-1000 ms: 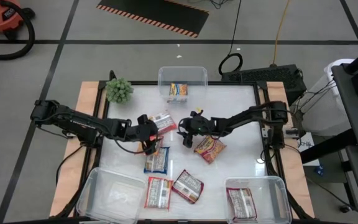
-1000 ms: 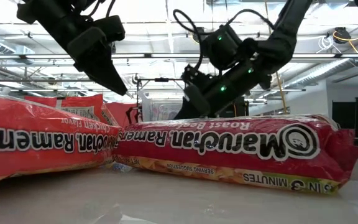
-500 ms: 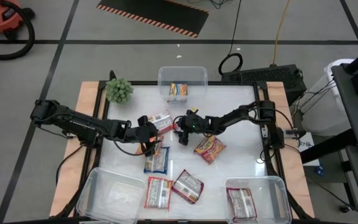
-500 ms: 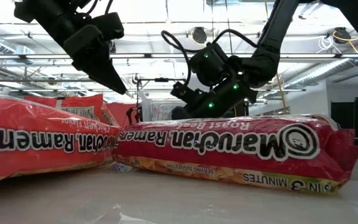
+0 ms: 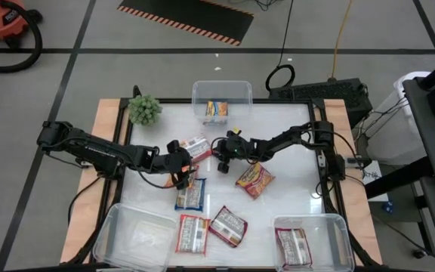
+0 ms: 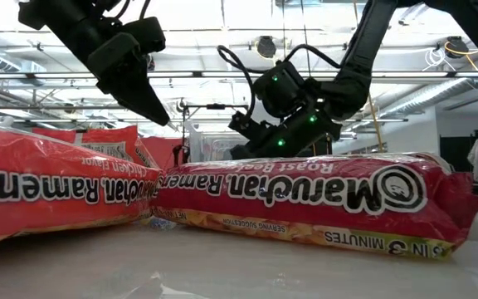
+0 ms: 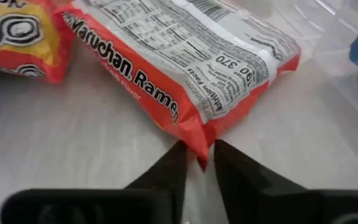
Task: Sort Maruchan noodles
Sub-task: Put the top orange noodle pack into the left transparent bin
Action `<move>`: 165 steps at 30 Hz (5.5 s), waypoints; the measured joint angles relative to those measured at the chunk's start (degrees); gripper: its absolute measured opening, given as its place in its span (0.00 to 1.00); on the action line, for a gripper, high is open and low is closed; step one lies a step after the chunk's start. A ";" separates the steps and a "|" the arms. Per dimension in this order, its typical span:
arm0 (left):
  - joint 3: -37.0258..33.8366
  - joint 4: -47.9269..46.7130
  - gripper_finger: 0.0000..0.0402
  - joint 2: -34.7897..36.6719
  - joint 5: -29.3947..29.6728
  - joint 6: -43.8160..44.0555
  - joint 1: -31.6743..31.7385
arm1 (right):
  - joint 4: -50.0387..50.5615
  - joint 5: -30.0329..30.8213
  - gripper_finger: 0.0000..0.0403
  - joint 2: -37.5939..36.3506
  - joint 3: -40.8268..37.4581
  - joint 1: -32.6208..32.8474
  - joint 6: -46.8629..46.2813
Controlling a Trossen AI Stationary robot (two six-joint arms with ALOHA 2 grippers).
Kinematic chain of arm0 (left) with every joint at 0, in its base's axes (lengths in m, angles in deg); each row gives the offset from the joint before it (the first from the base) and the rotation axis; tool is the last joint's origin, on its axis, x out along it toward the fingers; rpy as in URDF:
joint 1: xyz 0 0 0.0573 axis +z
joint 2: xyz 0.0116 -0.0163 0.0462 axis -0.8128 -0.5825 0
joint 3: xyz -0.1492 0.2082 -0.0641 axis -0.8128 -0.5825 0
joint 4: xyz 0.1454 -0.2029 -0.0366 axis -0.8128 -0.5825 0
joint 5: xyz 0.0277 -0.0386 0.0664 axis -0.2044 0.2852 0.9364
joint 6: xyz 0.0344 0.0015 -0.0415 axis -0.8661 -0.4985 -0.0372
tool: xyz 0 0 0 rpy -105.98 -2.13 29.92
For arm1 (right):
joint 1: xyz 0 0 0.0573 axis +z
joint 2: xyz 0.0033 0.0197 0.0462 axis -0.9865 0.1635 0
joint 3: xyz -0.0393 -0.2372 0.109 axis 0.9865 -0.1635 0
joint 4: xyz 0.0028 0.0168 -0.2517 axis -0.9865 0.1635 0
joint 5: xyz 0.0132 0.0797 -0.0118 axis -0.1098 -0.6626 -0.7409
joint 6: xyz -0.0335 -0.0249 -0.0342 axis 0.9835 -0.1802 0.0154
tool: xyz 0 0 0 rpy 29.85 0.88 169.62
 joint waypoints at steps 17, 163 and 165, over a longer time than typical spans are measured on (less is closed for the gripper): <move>-3.25 0.25 0.62 0.00 0.77 4.61 -1.31 | -0.46 -2.89 0.00 -5.53 -0.15 -1.22 0.51; 28.55 -48.85 0.34 1.68 -25.17 49.38 -42.75 | 36.58 -5.88 0.29 -44.87 -8.46 13.54 -15.90; 28.55 -48.83 0.34 1.08 -25.17 51.13 -43.27 | 36.58 -5.86 0.29 -44.87 -8.46 13.55 -15.89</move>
